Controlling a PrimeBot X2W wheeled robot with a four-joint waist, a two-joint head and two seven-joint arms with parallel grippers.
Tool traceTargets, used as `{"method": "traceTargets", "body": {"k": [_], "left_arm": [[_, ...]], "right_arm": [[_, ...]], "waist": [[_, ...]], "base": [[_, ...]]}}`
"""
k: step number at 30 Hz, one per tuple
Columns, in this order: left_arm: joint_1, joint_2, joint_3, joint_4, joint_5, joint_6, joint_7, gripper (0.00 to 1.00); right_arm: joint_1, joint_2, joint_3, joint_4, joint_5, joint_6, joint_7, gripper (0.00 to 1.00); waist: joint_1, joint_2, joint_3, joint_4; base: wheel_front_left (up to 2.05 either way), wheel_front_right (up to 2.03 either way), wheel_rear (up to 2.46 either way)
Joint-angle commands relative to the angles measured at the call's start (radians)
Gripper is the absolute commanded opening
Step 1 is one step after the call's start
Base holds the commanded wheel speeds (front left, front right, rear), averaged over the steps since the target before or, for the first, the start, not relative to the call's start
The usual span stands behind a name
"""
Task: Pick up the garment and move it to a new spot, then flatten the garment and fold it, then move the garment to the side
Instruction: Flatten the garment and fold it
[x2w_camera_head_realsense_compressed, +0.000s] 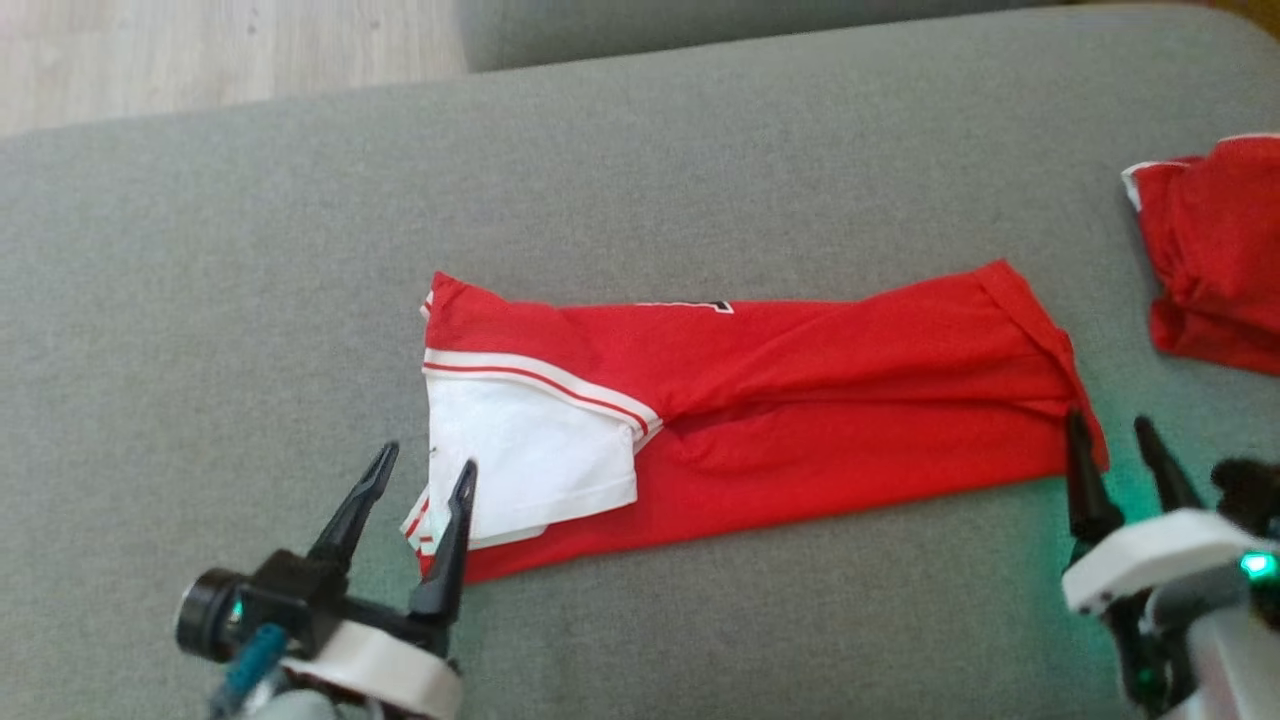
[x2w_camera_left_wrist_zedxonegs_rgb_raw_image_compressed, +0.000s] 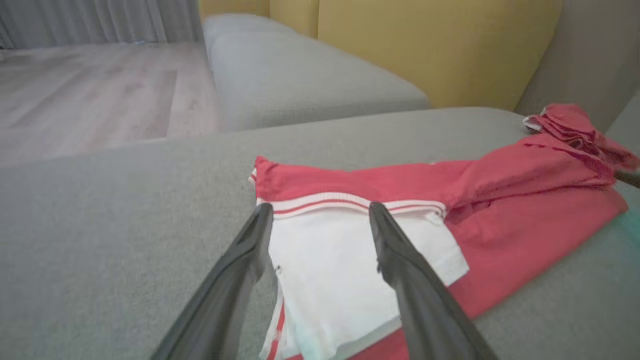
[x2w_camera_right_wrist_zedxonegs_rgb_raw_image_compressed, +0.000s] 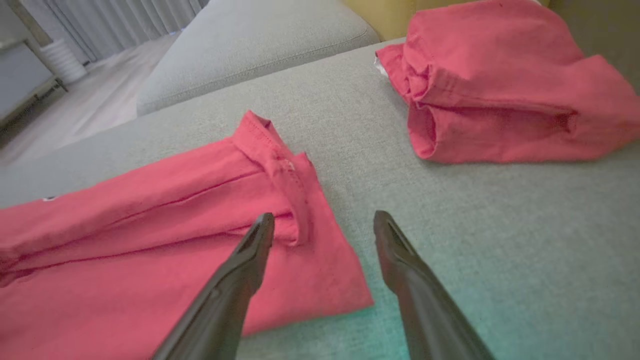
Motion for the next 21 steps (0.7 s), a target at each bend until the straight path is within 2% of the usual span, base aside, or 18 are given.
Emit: {"method": "traceTargets", "body": {"k": [1, 6, 11, 16, 21], "left_arm": [[0.008, -0.011, 0.083, -0.031, 0.047, 0.021, -0.012, 1.00], [0.142, -0.166, 0.259, -0.053, 0.202, 0.068, -0.012, 1.00], [0.248, -0.311, 0.366, -0.068, 0.359, 0.071, -0.012, 1.00], [0.307, -0.418, 0.402, -0.075, 0.495, 0.044, -0.012, 1.00], [0.327, -0.479, 0.418, -0.058, 0.571, -0.010, -0.012, 1.00]], "right_arm": [[0.018, 0.005, 0.012, -0.040, 0.022, 0.004, -0.016, 1.00], [0.046, 0.025, -0.008, -0.047, 0.061, 0.004, -0.025, 1.00], [-0.002, 0.027, -0.063, -0.010, 0.098, 0.004, -0.023, 1.00], [-0.075, 0.020, -0.138, 0.087, 0.093, 0.004, -0.009, 1.00], [-0.126, 0.025, -0.177, 0.240, 0.040, 0.004, 0.033, 1.00]], "waist": [[0.0000, -0.0001, -0.018, 0.007], [0.0000, -0.0001, -0.051, 0.031], [0.0000, -0.0001, -0.066, 0.075], [0.0000, -0.0001, -0.060, 0.123], [0.0000, -0.0001, -0.061, 0.154]], "base": [[0.00, 0.00, 0.00], [0.00, 0.00, 0.00], [0.00, 0.00, 0.00], [0.00, 0.00, 0.00], [0.00, 0.00, 0.00]]}}
